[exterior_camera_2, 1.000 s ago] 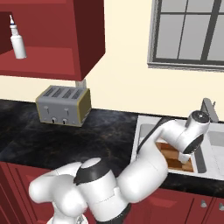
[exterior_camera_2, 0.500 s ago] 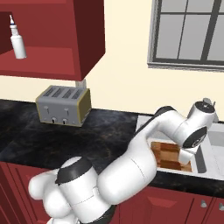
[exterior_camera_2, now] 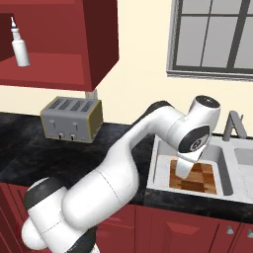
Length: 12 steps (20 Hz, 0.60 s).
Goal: Move the cutting board and knife to the sink. Then move spray from the cabinet to the counter.
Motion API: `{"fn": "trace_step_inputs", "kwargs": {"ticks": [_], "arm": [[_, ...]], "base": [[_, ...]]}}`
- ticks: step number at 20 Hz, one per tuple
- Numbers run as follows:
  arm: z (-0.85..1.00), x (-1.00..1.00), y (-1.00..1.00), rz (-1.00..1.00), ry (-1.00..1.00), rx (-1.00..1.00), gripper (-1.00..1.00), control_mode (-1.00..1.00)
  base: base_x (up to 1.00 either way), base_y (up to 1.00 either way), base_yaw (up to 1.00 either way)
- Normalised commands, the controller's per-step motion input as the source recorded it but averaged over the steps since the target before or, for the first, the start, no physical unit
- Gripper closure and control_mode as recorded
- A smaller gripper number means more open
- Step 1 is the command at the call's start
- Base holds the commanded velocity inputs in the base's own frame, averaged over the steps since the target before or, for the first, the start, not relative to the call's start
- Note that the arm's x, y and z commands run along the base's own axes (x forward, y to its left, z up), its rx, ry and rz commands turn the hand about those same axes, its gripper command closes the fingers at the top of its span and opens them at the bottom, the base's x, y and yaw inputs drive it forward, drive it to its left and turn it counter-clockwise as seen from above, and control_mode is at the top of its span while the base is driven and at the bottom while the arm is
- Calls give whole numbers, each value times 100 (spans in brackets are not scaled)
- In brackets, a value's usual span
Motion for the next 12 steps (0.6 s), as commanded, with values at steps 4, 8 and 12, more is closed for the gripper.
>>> {"fn": "trace_step_inputs", "kwargs": {"ticks": [4,8,12], "arm": [[6,-26,93,3,-15,0,-100,-100],[0,-5,65,7,-37,0,-100,-100],[0,0,43,11,-47,2,-100,-100]], "base": [[0,0,0],[0,0,0],[0,0,0]]}}
